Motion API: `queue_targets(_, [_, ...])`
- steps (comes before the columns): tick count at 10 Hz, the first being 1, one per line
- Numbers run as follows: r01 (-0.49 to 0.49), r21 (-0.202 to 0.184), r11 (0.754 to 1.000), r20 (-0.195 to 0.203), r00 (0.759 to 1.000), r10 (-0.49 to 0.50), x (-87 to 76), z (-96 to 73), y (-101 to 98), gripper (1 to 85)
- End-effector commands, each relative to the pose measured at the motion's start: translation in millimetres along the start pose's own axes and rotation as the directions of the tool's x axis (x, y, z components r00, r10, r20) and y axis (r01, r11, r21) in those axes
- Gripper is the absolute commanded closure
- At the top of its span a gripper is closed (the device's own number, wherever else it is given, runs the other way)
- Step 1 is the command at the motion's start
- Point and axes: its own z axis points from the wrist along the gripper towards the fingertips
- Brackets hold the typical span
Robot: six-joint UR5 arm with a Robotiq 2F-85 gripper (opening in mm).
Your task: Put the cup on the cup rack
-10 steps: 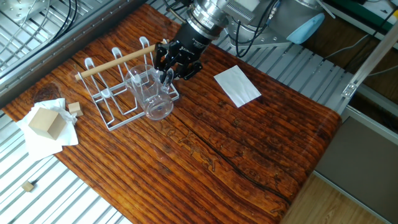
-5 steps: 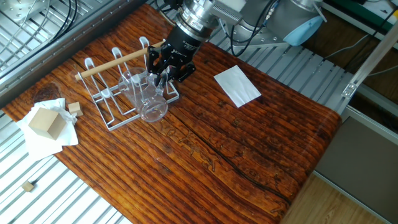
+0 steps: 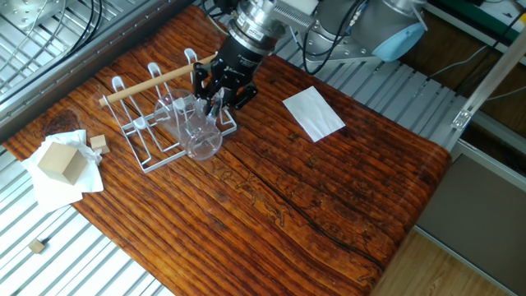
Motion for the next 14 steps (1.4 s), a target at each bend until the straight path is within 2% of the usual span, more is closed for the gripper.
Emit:
queue_targets(1, [-0.035, -0.018, 0.999, 0.009, 0.999, 0.035, 0.1, 0.9, 3.3, 84.7])
queue_targets(2, [-0.069, -0.04, 0.997, 0.017, 0.997, 0.07, -2.5, 0.7, 8.8, 84.7])
queue_targets(3, [-0.12, -0.084, 0.989, 0.031, 0.992, 0.123, -8.0, -0.1, 19.6, 84.7])
queue_targets(4, [-0.143, -0.113, 0.983, 0.047, 0.988, 0.15, -14.0, -1.0, 26.1, 84.7])
queue_targets(5, [-0.148, -0.126, 0.981, 0.059, 0.986, 0.157, -17.5, -1.6, 28.7, 84.7])
queue_targets(8, [-0.131, -0.127, 0.983, 0.091, 0.985, 0.143, -25.5, -2.2, 28.2, 84.7])
queue_targets(14, [-0.09, -0.113, 0.99, 0.073, 0.992, 0.099, -19.3, -1.4, 26.1, 84.7])
